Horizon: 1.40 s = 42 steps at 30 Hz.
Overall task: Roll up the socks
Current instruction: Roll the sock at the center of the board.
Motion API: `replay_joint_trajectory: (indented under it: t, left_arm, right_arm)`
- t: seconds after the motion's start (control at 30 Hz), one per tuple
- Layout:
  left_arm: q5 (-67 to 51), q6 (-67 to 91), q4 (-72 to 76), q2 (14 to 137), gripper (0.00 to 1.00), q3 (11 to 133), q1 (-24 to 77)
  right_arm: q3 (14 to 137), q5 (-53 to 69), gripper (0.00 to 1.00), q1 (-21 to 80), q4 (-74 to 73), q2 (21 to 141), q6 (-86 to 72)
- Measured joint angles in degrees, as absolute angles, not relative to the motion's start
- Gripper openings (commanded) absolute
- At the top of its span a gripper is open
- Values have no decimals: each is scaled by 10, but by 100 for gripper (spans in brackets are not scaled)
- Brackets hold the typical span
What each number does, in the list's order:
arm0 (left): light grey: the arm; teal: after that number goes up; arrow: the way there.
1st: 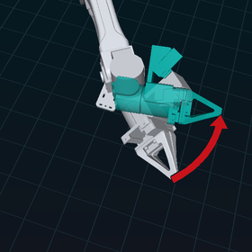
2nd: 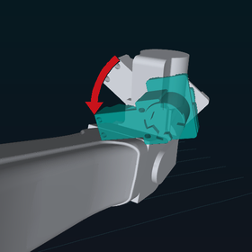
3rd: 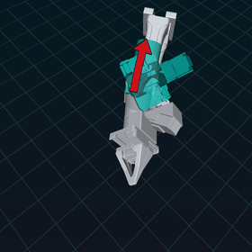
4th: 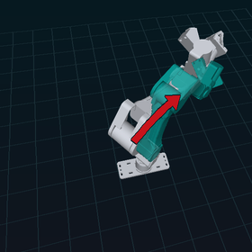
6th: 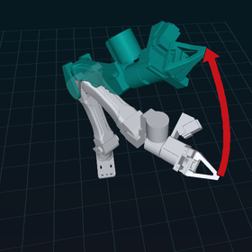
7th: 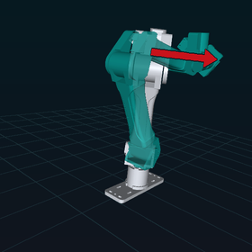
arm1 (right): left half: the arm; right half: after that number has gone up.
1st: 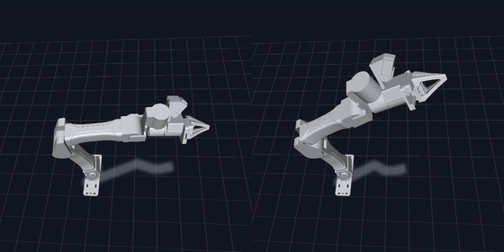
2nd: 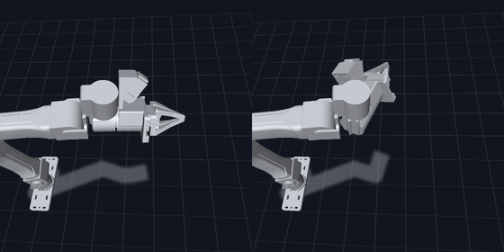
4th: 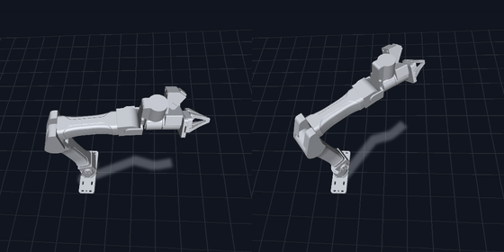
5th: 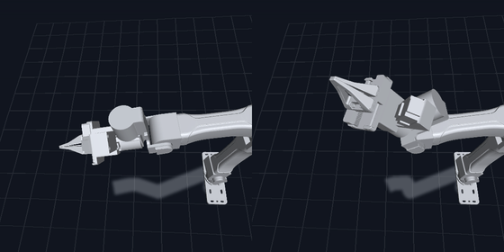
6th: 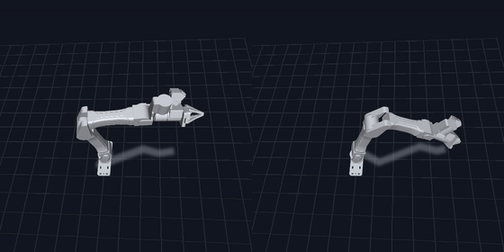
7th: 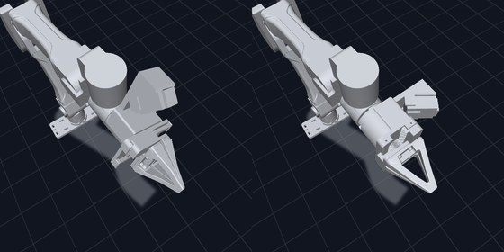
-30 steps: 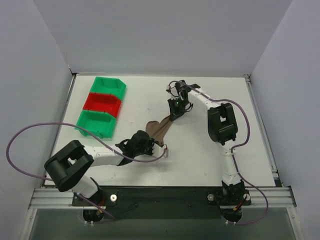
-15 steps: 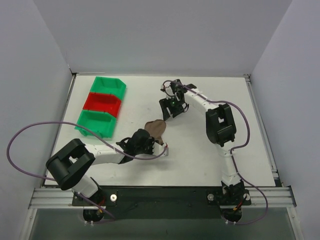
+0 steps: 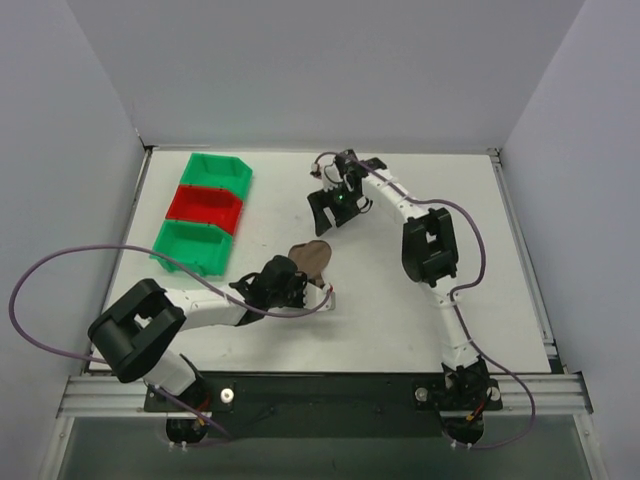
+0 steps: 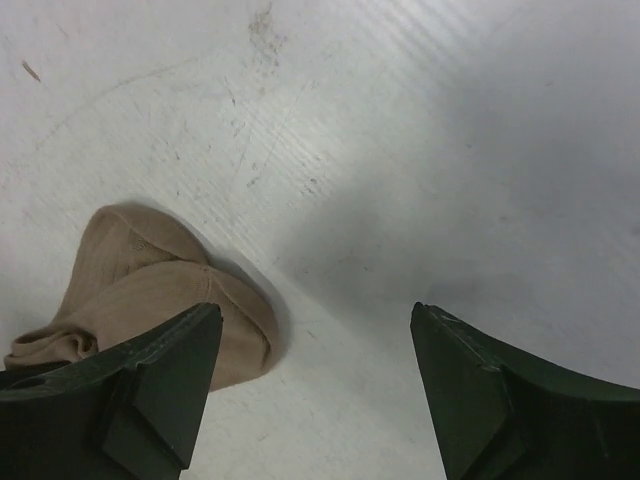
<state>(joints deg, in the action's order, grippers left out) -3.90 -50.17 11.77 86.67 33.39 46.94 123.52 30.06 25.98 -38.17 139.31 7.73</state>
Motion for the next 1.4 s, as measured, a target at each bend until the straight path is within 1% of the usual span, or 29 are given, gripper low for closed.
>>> replay_joint_trajectory:
  t: [0.07, 0.27, 0.5, 0.63, 0.73, 0.77, 0.87, 0.93, 0.97, 1.03, 1.17, 1.23, 1.3, 1.33, 1.4]
  left_arm:
    - [-46, -501, 109, 866, 0, 338, 466]
    - [-72, -497, 80, 853, 0, 343, 452]
    - [-90, -491, 61, 841, 0, 343, 447]
    - [-97, -489, 52, 837, 0, 343, 445]
    - [-99, -487, 50, 835, 0, 343, 445]
    - [-99, -486, 49, 834, 0, 343, 445]
    - [-101, -486, 48, 832, 0, 343, 445]
    - [-101, -486, 47, 832, 0, 343, 445]
    - [-102, -486, 46, 831, 0, 343, 445]
    - [-102, -486, 45, 831, 0, 343, 445]
    - [-102, -486, 44, 830, 0, 343, 445]
    - [-103, -486, 42, 828, 0, 343, 445]
    - [-105, -486, 40, 825, 0, 343, 445]
    - [-105, -486, 40, 824, 0, 343, 444]
    - [-105, -486, 40, 823, 0, 343, 444]
  right_arm:
    - [1240, 309, 81, 268, -393, 1415, 90]
    - [1260, 341, 82, 291, -418, 1424, 107]
    - [1280, 383, 80, 311, -436, 1440, 116]
    - [1302, 391, 76, 323, -443, 1453, 116]
    - [1313, 394, 72, 331, -444, 1461, 117]
    - [1313, 395, 67, 334, -444, 1461, 118]
    - [1309, 394, 58, 340, -444, 1461, 122]
    - [1307, 391, 55, 343, -444, 1461, 121]
    - [1306, 390, 50, 344, -444, 1461, 119]
    - [1306, 381, 48, 346, -444, 1461, 118]
    - [1303, 366, 31, 354, -444, 1461, 115]
    - [1302, 358, 26, 358, -444, 1461, 112]
    - [1300, 353, 18, 362, -445, 1461, 108]
    - [1300, 349, 10, 363, -444, 1461, 106]
    - [1300, 342, 4, 365, -445, 1462, 103]
